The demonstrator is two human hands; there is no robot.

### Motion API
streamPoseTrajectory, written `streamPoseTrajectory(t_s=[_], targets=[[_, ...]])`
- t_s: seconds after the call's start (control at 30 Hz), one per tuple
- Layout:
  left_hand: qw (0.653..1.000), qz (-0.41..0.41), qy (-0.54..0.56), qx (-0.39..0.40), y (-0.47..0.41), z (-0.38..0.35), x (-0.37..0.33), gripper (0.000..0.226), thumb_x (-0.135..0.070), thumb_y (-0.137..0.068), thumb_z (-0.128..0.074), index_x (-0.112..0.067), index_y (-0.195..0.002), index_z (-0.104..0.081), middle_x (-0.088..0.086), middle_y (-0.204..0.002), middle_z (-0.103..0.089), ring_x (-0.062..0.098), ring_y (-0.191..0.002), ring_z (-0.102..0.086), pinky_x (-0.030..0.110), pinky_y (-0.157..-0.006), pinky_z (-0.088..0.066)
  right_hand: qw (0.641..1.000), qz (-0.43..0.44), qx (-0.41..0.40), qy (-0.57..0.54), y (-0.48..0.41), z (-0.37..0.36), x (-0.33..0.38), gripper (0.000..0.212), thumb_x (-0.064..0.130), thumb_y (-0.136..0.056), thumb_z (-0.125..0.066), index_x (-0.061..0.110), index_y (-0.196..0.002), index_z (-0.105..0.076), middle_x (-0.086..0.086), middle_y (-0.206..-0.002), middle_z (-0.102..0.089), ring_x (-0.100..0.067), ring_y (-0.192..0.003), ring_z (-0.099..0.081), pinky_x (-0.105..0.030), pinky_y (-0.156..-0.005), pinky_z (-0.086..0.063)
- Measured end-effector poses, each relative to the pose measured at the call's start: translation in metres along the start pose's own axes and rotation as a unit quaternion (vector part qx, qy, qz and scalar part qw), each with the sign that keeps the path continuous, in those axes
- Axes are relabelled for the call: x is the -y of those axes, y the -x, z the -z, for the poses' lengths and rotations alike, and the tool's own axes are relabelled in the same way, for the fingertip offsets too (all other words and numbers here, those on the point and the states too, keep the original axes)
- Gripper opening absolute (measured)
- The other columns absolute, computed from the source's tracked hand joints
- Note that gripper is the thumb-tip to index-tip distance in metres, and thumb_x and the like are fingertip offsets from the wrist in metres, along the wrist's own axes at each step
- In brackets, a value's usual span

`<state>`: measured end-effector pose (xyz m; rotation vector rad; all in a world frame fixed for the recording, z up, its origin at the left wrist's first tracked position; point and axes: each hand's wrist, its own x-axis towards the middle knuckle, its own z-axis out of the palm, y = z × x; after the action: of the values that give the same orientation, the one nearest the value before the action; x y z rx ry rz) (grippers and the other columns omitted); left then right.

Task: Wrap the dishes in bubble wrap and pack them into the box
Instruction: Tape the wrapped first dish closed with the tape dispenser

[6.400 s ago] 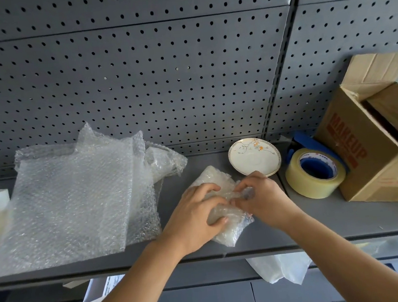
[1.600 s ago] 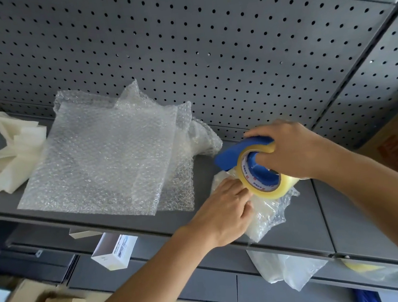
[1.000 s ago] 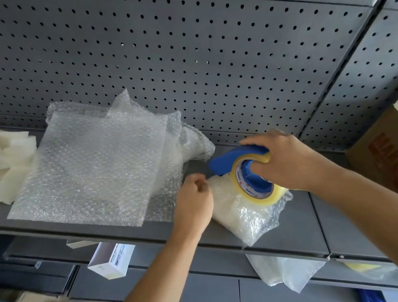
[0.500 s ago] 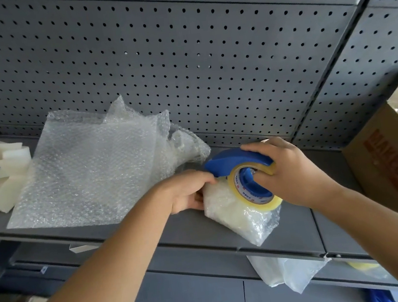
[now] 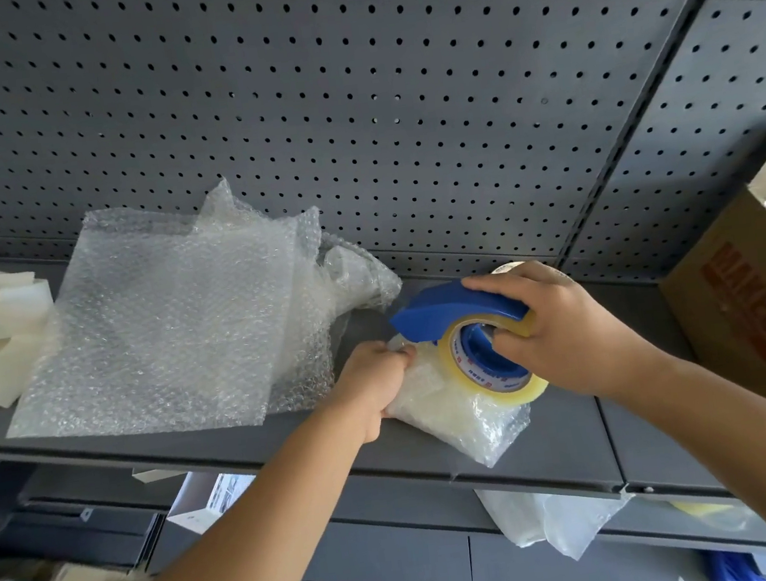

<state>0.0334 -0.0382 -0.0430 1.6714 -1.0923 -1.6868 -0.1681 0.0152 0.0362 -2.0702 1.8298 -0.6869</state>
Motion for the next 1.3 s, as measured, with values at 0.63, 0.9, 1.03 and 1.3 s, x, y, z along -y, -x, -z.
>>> streamPoseTrajectory(t_s=[0.63,0.9,1.03,1.3], targets=[[0.999,0.0,0.053,-0.006,0.005,-0.002,0.002,0.01,-0.015,-0.098,-0.063,-0.012,-0.099,-0.073,0.013,-0.1,-0.076,0.033,-0.1,-0.071,0.049,-0.095,-0.057,0.991,0.016,0.091,0.093,0.002,0.027,0.008,0.063,0.03,-0.082,-0.07,0.054,-0.136,-0.047,0.015,-0.119,-0.041,-0.01,-0.097,-0.055,-0.028,-0.085,-0.051],[0.995,-0.02,0.074,0.056,0.009,0.001,-0.004,0.022,-0.006,-0.096,-0.055,-0.014,-0.11,-0.071,0.013,-0.1,-0.077,0.028,-0.089,-0.071,0.036,-0.074,-0.054,0.949,0.009,0.243,0.202,-0.006,0.038,0.024,0.079,0.053,-0.085,-0.064,0.069,-0.141,-0.011,0.013,-0.114,-0.036,-0.014,-0.091,-0.056,-0.028,-0.077,-0.049],[0.993,-0.032,0.092,0.068,0.009,0.004,-0.001,0.026,-0.006,-0.099,-0.057,-0.018,-0.117,-0.07,0.011,-0.107,-0.078,0.028,-0.1,-0.074,0.04,-0.086,-0.058,0.933,-0.001,0.284,0.222,-0.016,0.03,0.028,0.073,0.066,-0.088,-0.051,0.067,-0.146,-0.008,0.01,-0.122,-0.041,-0.019,-0.105,-0.056,-0.029,-0.085,-0.045],[0.992,-0.038,0.107,0.064,0.008,0.006,0.003,0.029,-0.002,-0.097,-0.057,-0.021,-0.112,-0.073,0.005,-0.097,-0.08,0.024,-0.095,-0.074,0.04,-0.086,-0.057,0.907,0.018,0.303,0.293,-0.042,0.02,0.044,0.067,0.064,-0.091,-0.048,0.061,-0.149,-0.016,0.007,-0.113,-0.048,-0.019,-0.1,-0.055,-0.031,-0.081,-0.046]])
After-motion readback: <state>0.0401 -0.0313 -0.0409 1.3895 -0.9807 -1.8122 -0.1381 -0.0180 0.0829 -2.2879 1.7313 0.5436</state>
